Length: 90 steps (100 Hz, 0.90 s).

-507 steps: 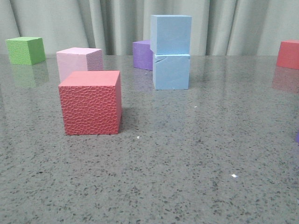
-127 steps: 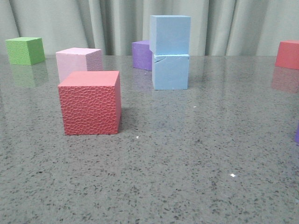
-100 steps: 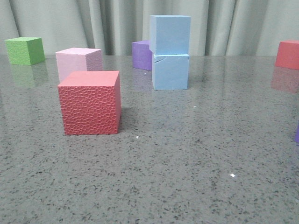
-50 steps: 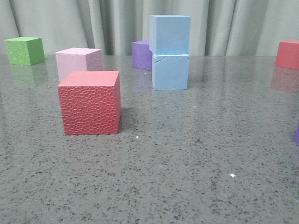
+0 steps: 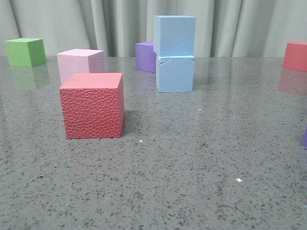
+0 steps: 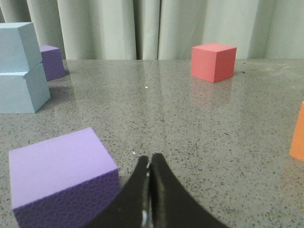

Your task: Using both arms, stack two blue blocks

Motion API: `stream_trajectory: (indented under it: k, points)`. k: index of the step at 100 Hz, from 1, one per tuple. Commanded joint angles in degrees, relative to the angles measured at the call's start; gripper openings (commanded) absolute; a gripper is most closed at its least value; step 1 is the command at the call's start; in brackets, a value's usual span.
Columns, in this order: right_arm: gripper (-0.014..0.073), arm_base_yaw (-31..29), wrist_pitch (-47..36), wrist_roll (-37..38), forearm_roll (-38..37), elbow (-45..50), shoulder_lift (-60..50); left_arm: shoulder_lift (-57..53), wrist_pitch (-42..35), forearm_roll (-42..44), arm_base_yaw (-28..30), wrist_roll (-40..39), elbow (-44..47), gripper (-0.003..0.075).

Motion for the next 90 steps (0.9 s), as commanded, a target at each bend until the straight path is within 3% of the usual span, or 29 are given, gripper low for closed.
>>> stream_trajectory:
  k: [1,90]
  points:
    - [-0.0069,-0.4,-6.5,-0.6,-0.1,-1.0,-1.5,-1.8,-4.8,-0.1,0.1,-0.6,2.4,-0.0019]
    - [-0.0069,-0.4,-6.7,-0.6,-0.1,-1.0,-1.5,-1.8,-4.8,-0.1,0.1,-0.6,2.4,-0.0019]
